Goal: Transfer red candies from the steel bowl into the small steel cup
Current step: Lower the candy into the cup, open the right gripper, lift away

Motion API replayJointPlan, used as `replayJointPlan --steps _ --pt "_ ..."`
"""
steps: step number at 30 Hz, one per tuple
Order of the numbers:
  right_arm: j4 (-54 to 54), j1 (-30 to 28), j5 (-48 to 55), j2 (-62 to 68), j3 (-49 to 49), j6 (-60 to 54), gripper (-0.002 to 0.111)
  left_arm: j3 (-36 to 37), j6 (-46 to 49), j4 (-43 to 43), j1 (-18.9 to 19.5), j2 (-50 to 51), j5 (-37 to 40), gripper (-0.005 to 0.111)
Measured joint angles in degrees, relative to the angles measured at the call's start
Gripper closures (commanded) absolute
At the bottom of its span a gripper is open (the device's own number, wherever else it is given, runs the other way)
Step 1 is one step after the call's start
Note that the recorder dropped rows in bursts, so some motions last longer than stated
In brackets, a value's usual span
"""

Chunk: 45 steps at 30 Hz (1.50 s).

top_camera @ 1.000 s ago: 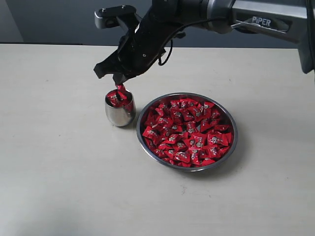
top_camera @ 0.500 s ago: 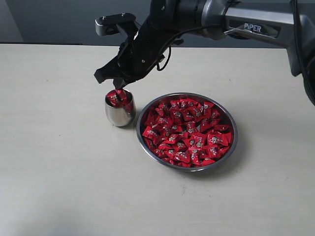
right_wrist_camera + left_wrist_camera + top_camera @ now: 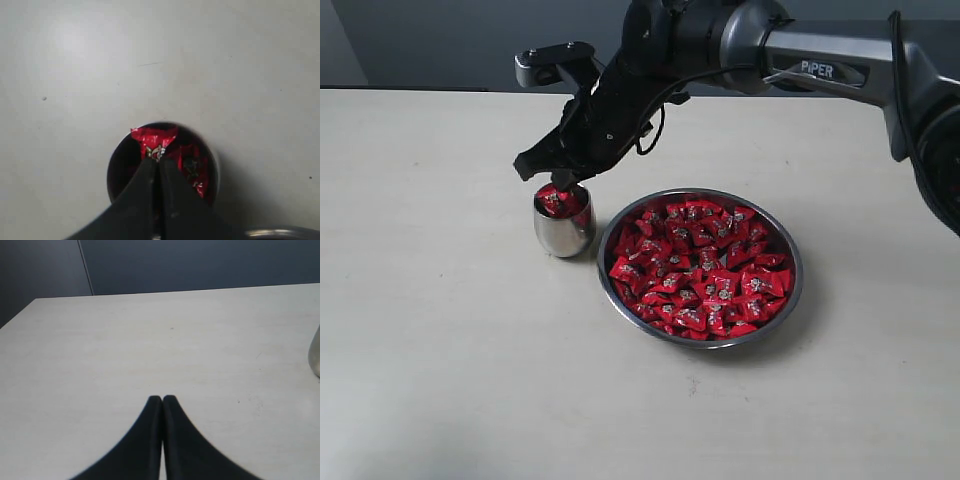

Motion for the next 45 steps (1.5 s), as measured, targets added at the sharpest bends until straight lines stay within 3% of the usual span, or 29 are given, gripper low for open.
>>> replayJointPlan --steps 27,34,45 --pt "0.0 0.0 -0.66 0.0 0.0 -1.47 0.108 0.0 0.0 0.0 0.0 0.0 0.0 0.106" --pt "0.0 0.0 -1.13 0.0 0.0 -1.58 0.076 0.0 0.0 0.0 0.0 0.0 0.0 0.106" --pt "-0.63 0.0 -1.48 0.0 0.0 -1.58 0.074 0.0 0.0 0.0 0.0 0.0 0.0 0.106"
